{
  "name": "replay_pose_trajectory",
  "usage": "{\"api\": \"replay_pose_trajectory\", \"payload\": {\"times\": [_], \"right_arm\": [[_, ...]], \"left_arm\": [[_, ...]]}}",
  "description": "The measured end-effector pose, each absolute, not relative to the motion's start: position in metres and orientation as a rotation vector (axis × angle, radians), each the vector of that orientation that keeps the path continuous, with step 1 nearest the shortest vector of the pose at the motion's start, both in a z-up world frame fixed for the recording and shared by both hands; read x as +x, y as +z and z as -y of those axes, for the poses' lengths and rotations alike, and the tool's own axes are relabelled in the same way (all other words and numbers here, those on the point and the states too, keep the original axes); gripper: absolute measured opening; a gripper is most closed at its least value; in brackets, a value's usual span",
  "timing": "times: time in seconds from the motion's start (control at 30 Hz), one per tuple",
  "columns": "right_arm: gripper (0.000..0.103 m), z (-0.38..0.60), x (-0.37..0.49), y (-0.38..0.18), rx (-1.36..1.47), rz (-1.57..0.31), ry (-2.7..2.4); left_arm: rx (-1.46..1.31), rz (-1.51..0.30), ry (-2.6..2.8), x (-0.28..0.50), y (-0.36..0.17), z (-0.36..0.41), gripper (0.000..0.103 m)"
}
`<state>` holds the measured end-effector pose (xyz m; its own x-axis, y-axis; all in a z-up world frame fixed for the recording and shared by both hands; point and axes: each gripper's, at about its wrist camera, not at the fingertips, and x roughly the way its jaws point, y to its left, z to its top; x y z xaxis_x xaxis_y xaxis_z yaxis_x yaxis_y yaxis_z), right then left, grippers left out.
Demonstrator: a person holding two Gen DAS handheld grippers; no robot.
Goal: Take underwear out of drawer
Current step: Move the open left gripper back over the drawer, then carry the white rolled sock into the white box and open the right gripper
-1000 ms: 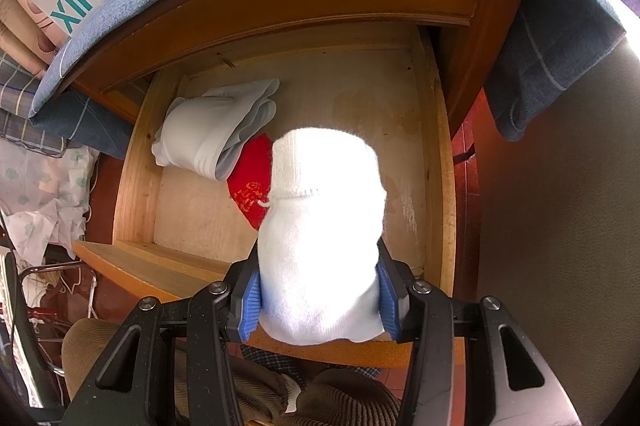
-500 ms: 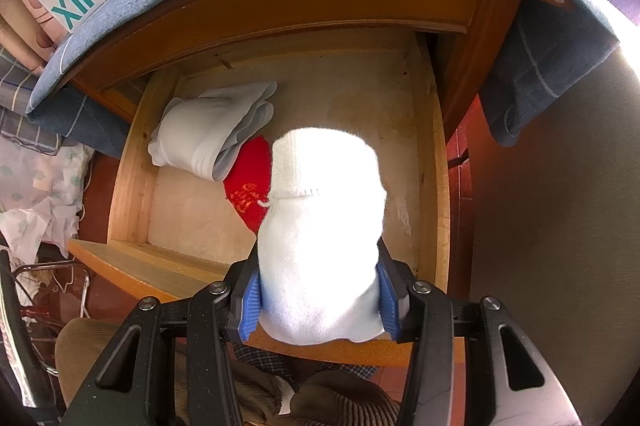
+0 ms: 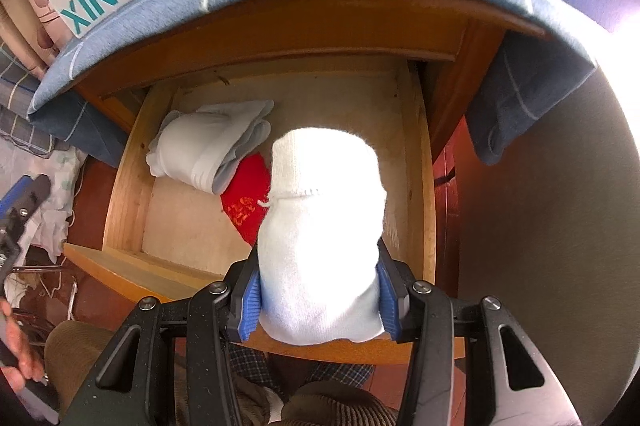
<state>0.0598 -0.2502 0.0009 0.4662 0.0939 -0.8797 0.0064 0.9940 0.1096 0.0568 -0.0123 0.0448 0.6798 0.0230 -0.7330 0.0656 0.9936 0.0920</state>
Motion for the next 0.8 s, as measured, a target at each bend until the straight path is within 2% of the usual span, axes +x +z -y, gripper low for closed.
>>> {"api": "replay_pose_trajectory", "payload": {"times": [0.43, 0.8], "right_arm": [[0.045, 0.253, 0.049, 0.047, 0.094, -0.975, 0.074], [0.045, 0.272, 0.047, 0.133, 0.079, -0.866, 0.089]], "left_arm": [[0.034, -0.872, 0.019, 0.065, 0.034, 0.004, 0.052], [-0.027, -0.899, 0.04, 0.067, 0.028, -0.005, 0.052]]}}
